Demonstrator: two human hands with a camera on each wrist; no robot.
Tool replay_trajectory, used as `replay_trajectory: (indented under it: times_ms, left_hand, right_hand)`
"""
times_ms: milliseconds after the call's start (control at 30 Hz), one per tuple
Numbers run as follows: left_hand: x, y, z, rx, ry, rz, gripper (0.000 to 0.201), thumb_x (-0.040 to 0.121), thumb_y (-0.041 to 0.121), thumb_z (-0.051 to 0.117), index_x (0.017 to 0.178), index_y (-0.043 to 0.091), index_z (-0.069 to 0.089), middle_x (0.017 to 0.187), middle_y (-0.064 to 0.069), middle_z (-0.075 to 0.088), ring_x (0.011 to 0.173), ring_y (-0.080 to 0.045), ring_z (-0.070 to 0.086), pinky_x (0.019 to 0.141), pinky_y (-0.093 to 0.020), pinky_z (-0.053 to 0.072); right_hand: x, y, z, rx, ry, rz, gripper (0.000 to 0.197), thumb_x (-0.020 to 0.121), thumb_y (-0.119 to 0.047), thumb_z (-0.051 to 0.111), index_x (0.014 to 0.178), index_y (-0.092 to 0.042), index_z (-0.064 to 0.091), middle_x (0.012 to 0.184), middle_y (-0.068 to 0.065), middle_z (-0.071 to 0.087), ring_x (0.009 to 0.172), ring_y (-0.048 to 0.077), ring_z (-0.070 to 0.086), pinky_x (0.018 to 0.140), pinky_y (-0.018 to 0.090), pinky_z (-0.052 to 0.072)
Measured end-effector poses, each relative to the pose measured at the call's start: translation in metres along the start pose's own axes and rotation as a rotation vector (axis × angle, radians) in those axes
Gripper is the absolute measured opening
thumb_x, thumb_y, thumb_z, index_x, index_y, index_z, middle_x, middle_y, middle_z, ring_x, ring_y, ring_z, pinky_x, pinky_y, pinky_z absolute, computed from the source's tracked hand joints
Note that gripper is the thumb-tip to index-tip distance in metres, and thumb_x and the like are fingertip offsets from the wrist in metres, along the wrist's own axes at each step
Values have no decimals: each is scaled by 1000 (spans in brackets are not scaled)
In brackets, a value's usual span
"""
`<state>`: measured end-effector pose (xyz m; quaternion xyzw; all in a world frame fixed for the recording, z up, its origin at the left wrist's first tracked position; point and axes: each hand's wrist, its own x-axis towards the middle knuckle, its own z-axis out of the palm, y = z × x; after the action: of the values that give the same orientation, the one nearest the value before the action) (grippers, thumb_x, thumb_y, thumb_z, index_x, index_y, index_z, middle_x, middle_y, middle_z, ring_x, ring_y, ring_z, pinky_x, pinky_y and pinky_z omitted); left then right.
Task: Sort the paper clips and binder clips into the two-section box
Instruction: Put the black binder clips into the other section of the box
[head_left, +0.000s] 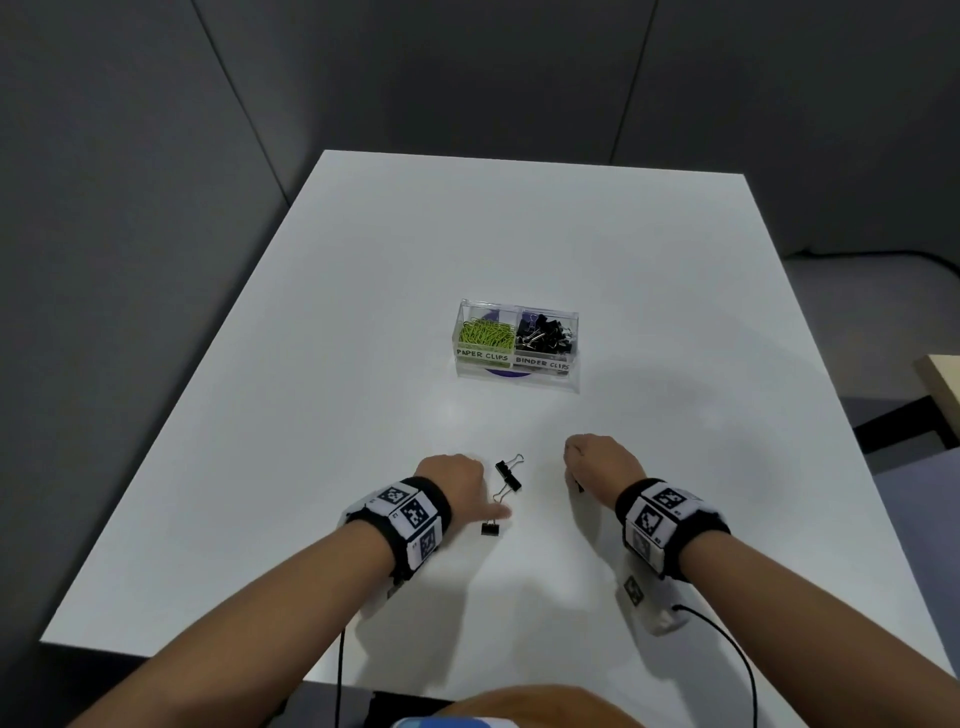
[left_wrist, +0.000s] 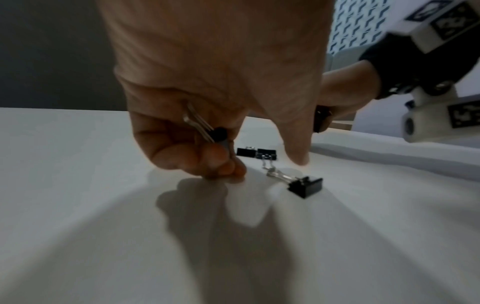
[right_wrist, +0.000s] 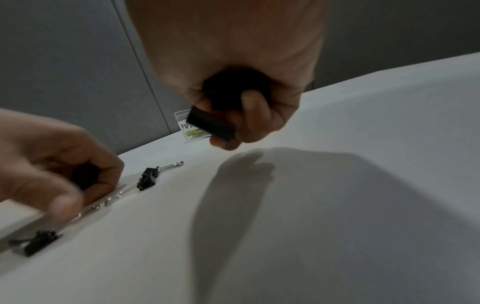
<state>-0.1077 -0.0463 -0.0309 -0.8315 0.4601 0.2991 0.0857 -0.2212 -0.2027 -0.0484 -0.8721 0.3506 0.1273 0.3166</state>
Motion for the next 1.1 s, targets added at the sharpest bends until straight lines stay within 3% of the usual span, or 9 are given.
replay_trajectory:
  times_ms: [100,267,367,467,600,733,833,967,1100]
  left_hand:
    - [1,8,5,-29,-38,4,38,84,38,59,59,18,38,97,-9,62,99,-27,62,73,-29,44]
    - [6,9,10,-118,-52,50,22,91,20,53,102,3,61,118,-14,59,107,-30,59,86,-34,46]
    - [4,0,11,-186,-18,97,8,91,23,52,89,16,54,106,-9,57,100,-28,59,80,-33,44]
    - [0,-16,10,-213,-6,76,26,83,38,59,82,18,43,92,-1,55,82,-21,55,68,-29,40]
    - [-12,-27,6,20,-86,66,32,77,43,66,81,16,50,99,-7,61,89,-27,62,69,-30,42]
    - [-14,-24,6,39,-69,59,17,84,31,59,84,15,52,90,-7,56,78,-25,55,68,-31,43]
    - [-13,-19,9,45,26,80,24,90,30,45,99,9,55,106,-10,62,94,-31,61,78,-33,47]
    - [-8,-13,8,93,109,78,36,98,27,30,109,3,54,116,-15,61,105,-33,59,86,-35,45]
    - [-1,-16,-1,53,178,67,33,98,25,29,104,2,51,108,-17,63,96,-33,60,77,-33,42]
  right_hand:
    - [-2,-2,1,23,-21,21,32,91,-18,33,59,-16,35,82,13,61,75,26,50,58,30,32]
    - [-10,-6,5,-223,-120,-68,37,91,-40,47,64,-21,31,69,-3,48,73,21,46,56,29,29]
    - [-16,-10,7,-294,-119,-195,21,90,-32,49,84,-16,36,79,1,53,71,21,47,64,29,32]
    - [-21,-20,11,-373,-73,-356,21,92,-28,44,107,-14,42,80,6,59,71,23,48,64,29,32]
    - [-21,-33,19,-511,-99,-482,30,92,-26,45,120,-17,43,101,10,65,93,30,58,69,33,37]
    - [-18,-36,19,-482,-120,-462,23,92,-25,45,113,-16,48,101,8,66,94,29,59,68,29,34]
    - [-15,-33,20,-492,-181,-425,14,94,-29,42,94,-15,44,99,12,65,85,29,57,67,29,32]
    - [-15,-29,24,-530,-224,-368,27,97,-27,36,108,-4,45,106,17,62,95,33,59,78,36,43]
    - [-15,-26,15,-471,-220,-357,22,96,-27,39,102,-7,46,105,17,62,89,32,56,71,33,35]
